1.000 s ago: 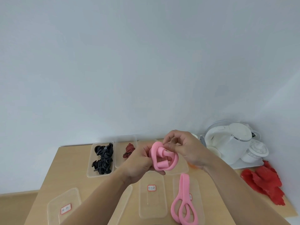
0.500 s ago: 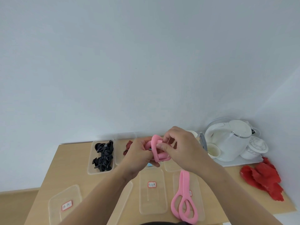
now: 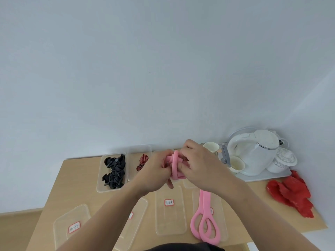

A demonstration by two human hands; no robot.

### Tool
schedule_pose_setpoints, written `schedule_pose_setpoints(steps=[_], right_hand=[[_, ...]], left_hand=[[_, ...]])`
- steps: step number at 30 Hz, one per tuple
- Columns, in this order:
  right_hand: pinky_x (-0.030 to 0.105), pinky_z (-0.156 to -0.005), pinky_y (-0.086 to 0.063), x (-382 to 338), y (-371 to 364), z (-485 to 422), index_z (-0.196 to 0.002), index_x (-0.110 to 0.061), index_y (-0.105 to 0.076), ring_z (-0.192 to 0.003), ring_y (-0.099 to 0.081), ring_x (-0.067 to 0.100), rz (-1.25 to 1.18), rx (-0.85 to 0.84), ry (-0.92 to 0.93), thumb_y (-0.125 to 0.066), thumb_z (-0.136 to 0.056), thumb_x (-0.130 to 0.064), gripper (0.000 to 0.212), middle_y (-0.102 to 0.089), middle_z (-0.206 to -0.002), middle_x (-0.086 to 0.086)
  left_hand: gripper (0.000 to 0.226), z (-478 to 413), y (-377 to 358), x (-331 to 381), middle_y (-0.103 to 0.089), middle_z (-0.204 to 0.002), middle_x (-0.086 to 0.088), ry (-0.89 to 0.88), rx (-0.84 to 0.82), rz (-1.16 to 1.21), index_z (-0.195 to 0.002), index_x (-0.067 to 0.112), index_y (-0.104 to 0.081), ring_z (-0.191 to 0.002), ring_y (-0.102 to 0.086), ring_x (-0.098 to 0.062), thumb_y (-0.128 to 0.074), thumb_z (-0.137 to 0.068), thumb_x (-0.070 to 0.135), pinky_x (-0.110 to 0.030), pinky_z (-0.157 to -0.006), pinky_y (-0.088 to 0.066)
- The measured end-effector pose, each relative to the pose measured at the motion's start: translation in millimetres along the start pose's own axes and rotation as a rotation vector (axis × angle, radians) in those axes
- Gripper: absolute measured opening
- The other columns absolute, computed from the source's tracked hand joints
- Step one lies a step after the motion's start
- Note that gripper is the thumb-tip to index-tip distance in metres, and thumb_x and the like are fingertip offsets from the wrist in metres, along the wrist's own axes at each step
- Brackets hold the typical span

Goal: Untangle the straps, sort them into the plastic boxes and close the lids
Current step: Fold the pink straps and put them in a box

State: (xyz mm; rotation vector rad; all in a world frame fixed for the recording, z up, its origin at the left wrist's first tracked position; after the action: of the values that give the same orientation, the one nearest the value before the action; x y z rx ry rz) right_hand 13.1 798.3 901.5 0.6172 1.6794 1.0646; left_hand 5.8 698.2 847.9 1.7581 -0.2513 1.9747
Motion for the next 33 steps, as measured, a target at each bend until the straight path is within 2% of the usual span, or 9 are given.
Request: schedule_pose_setpoints(steps=[4,6,9,17,20,23,27,29,33], right_hand=[[0.027,-0.065,-0.033,3,6,-5,-0.085,-0.012,-0.056,-0.074,-0.044,0.01,0.004,0.008,0.023,-0.05,-0.099,-0.024,0.019,-0.047,-0.094,-0.003],[0.03,-0.067,-0.038,1,6,-8,-0.086,-0.012,-0.055,-0.077,-0.045,0.014,0.06,-0.01,0.043,-0.041,-0.097,-0.034,0.028,-0.046,-0.093,-0.003],[0.033,-0.064,-0.043,-4,4,-9,-0.083,-0.02,-0.046,-0.076,-0.042,0.012,0.145,-0.009,0.066,-0.021,-0.089,-0.048,0.038,-0.043,-0.09,-0.006],[0.031,-0.051,-0.036,-8,0,-10,-0.082,-0.026,-0.037,-0.068,-0.034,0.008,0.201,0.085,0.098,-0.029,-0.094,-0.048,0.027,-0.038,-0.082,-0.011],[0.035,-0.061,-0.043,-4,3,-8,-0.085,-0.018,-0.048,-0.075,-0.043,0.012,0.105,0.1,0.085,-0.031,-0.094,-0.046,0.034,-0.049,-0.084,-0.008],[0.037,-0.067,-0.044,5,13,-5,-0.088,-0.016,-0.051,-0.078,-0.047,0.016,-0.043,0.137,0.052,-0.044,-0.098,-0.04,0.027,-0.051,-0.08,-0.007],[0.029,-0.063,-0.038,10,20,-5,-0.084,-0.013,-0.052,-0.072,-0.046,0.016,-0.077,0.193,0.014,-0.057,-0.1,-0.031,0.025,-0.051,-0.073,-0.006],[0.023,-0.059,-0.035,14,21,-5,-0.083,-0.013,-0.053,-0.068,-0.047,0.014,-0.108,0.207,-0.018,-0.058,-0.1,-0.03,0.025,-0.053,-0.071,-0.005],[0.021,-0.059,-0.043,33,17,-4,-0.084,-0.015,-0.059,-0.064,-0.055,0.012,-0.299,0.183,-0.152,-0.058,-0.101,-0.035,0.026,-0.063,-0.074,-0.002]], left_hand=[[0.045,8,-2,9,-0.068,-0.113,-0.025,0.053,-0.194,0.273,-0.121,-0.003,-0.063,-0.099,-0.064,-0.036,-0.039,-0.087,0.015,-0.043,-0.065,-0.057],[0.053,12,-3,16,-0.067,-0.12,-0.024,0.064,-0.243,0.312,-0.123,-0.001,-0.065,-0.108,-0.062,-0.041,-0.033,-0.099,0.033,-0.046,-0.071,-0.058],[0.056,8,4,19,-0.073,-0.104,-0.019,0.076,-0.108,0.114,-0.103,0.004,-0.071,-0.101,-0.072,-0.028,-0.04,-0.106,0.05,-0.056,-0.076,-0.062],[0.046,3,25,25,-0.072,-0.06,0.001,-0.089,0.303,-0.187,-0.067,0.025,-0.07,-0.076,-0.072,-0.023,-0.041,-0.102,0.029,-0.049,-0.076,-0.062],[0.04,5,35,15,-0.072,-0.064,-0.012,0.017,0.357,-0.003,-0.08,0.011,-0.074,-0.077,-0.074,-0.028,-0.042,-0.103,0.013,-0.051,-0.073,-0.063],[0.037,7,39,-1,-0.07,-0.093,-0.031,0.105,0.263,0.251,-0.095,-0.008,-0.07,-0.094,-0.07,-0.047,-0.044,-0.107,0.017,-0.06,-0.08,-0.061],[0.03,9,30,1,-0.071,-0.101,-0.025,0.066,0.157,0.377,-0.096,0.007,-0.076,-0.099,-0.07,-0.042,-0.062,-0.1,0.033,-0.054,-0.088,-0.06],[0.033,8,24,1,-0.073,-0.105,-0.018,0.035,0.15,0.336,-0.111,0.008,-0.072,-0.102,-0.071,-0.036,-0.08,-0.087,0.028,-0.048,-0.089,-0.061],[0.048,7,23,-3,-0.069,-0.119,-0.022,0.01,0.146,0.387,-0.125,0.007,-0.065,-0.112,-0.066,-0.042,-0.08,-0.08,0.017,-0.044,-0.093,-0.059]])
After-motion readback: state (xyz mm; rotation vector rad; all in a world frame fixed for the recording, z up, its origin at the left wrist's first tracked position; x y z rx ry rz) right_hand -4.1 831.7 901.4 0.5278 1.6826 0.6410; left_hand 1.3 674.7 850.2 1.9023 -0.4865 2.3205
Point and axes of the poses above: each hand's wrist, its own z-axis away from the middle knuckle, its own y-axis out of the back of the hand, x = y × z, the point moved 9 cm from there along -z, towards the middle knuckle
